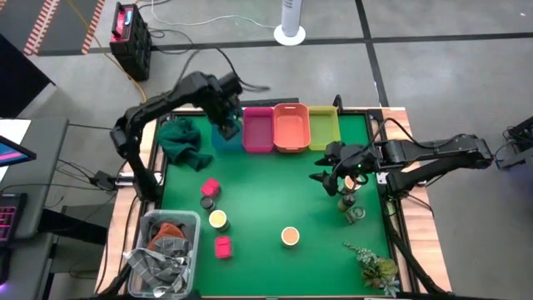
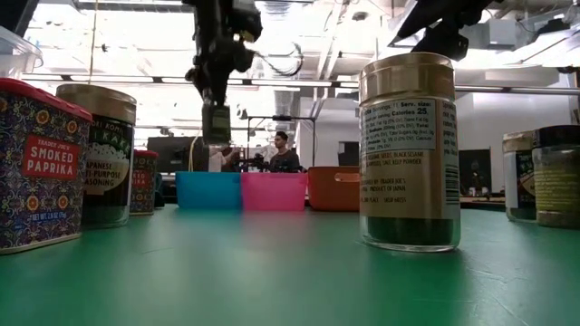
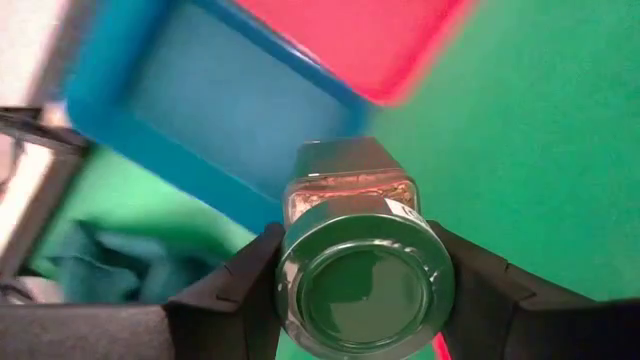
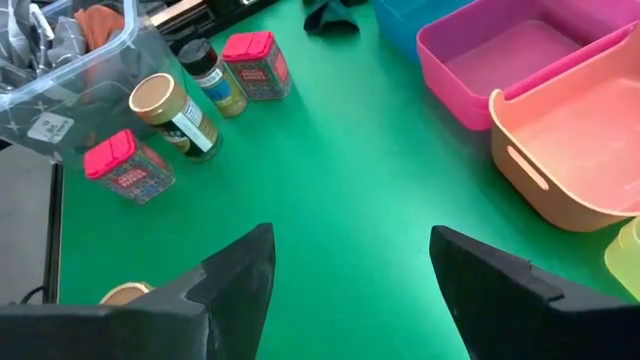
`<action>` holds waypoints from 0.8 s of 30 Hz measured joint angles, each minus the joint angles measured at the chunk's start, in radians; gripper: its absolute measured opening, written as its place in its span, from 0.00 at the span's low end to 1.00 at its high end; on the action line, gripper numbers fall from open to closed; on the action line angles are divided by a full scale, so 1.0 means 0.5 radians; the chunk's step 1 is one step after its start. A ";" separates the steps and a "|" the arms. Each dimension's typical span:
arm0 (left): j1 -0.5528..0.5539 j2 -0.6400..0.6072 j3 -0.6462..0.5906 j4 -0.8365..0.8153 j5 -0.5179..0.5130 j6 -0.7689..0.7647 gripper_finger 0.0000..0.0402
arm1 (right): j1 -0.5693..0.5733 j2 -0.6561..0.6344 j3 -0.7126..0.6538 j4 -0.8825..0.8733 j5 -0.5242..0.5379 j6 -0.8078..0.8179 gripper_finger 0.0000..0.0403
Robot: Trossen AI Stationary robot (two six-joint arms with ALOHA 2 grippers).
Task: Sort spices by type
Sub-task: Put the top green spice bottle into the blue bin
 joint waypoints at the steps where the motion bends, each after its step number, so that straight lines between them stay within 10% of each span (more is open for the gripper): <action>1: 0.052 0.013 -0.017 0.039 -0.012 0.019 0.48 | -0.006 0.006 0.000 0.006 0.000 -0.004 0.72; 20: 0.361 0.561 0.001 0.305 -0.243 0.216 0.48 | -0.017 0.240 0.000 0.207 -0.002 0.071 0.72; 24: 0.361 0.558 0.044 0.324 -0.250 0.217 0.65 | -0.018 0.250 0.000 0.231 -0.001 0.072 0.72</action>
